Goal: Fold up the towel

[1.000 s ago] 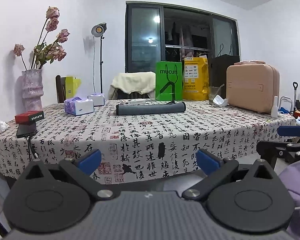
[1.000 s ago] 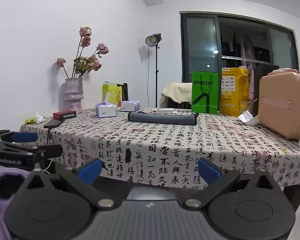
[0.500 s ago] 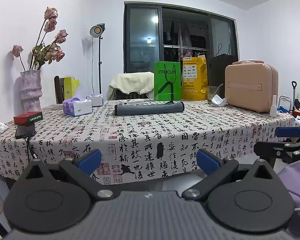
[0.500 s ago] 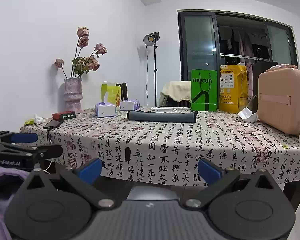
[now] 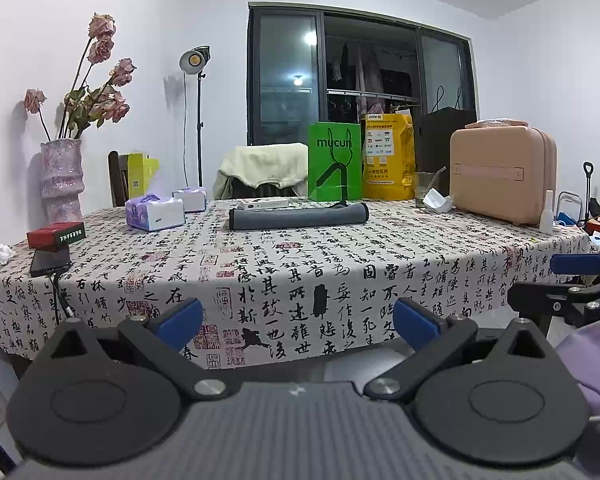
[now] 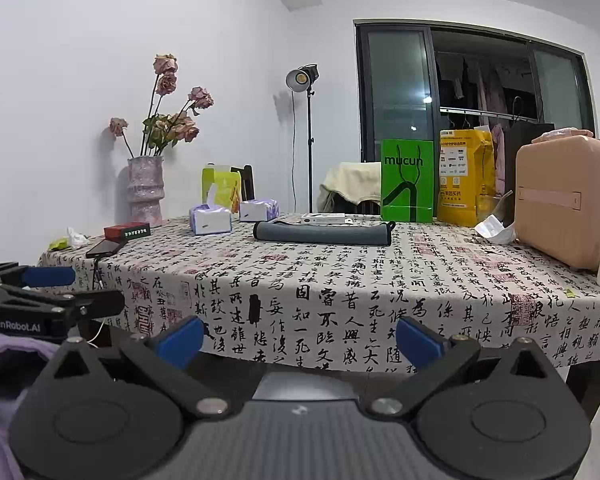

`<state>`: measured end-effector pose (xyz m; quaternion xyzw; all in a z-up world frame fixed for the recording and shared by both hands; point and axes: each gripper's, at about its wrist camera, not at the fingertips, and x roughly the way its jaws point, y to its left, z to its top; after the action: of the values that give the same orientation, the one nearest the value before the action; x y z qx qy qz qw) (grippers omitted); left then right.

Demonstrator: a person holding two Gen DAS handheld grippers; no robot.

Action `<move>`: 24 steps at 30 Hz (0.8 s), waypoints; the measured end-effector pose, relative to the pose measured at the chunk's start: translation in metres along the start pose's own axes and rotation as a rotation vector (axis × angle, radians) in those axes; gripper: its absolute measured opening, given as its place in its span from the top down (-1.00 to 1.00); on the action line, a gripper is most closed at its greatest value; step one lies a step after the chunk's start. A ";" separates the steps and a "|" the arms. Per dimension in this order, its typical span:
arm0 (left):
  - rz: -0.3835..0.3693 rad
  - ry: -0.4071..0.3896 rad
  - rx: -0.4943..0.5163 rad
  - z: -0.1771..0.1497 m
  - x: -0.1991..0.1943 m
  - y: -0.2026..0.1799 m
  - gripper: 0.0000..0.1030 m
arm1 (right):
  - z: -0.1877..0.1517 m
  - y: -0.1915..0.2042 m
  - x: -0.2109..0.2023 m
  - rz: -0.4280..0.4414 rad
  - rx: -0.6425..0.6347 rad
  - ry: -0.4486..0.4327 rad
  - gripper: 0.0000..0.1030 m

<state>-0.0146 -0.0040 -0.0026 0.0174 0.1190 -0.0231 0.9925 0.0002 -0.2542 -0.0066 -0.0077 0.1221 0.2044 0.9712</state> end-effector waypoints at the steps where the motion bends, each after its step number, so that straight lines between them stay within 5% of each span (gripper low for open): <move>1: 0.000 0.000 0.000 0.000 0.000 0.000 -1.00 | 0.000 0.000 -0.001 -0.001 0.000 -0.001 -1.00; 24: 0.000 0.000 0.000 0.000 0.000 -0.001 -1.00 | -0.002 0.001 0.000 0.005 -0.002 0.001 -1.00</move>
<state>-0.0142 -0.0046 -0.0029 0.0176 0.1191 -0.0233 0.9925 -0.0005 -0.2532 -0.0082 -0.0086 0.1222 0.2072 0.9706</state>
